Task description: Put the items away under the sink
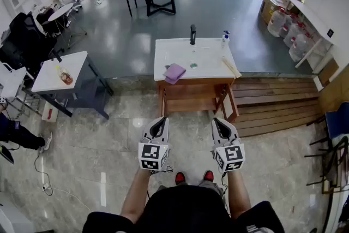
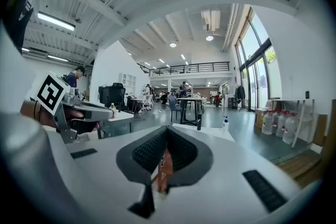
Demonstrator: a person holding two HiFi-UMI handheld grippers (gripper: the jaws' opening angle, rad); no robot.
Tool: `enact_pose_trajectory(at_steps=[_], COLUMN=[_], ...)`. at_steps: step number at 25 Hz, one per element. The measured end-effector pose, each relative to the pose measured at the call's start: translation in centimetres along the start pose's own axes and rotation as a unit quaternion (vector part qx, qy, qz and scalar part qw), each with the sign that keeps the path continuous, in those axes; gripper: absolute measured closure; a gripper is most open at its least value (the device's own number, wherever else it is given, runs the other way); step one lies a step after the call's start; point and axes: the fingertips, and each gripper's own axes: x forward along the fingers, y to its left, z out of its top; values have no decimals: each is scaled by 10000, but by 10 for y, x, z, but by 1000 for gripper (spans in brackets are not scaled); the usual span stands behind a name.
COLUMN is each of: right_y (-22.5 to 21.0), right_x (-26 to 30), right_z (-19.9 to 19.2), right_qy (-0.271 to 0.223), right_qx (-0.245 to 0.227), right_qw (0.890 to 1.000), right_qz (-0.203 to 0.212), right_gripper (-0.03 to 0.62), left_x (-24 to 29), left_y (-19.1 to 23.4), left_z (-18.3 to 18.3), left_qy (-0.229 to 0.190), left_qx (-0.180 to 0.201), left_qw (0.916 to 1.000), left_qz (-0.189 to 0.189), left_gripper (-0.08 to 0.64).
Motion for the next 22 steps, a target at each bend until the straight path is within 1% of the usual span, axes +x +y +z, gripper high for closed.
enact_pose_trajectory(at_steps=[9, 13, 16, 22], right_y=[7, 8, 8, 0], right_x=[4, 8, 13, 36], right_z=[-1, 3, 2, -4], right_qy=[18, -59, -8, 98], right_qx=[-55, 131, 108, 108], right_qw=[10000, 9999, 9999, 9996], right_qz=[-1, 58, 78, 254], right_gripper=[561, 561, 561, 561], left_x=[-4, -2, -1, 17], left_y=[9, 14, 18, 23], left_z=[-2, -2, -3, -4], left_qy=[18, -14, -25, 22], left_qx=[-58, -80, -103, -137], left_qw=[10000, 9999, 9999, 9997], left_qz=[30, 82, 104, 177], left_gripper=[554, 552, 554, 552])
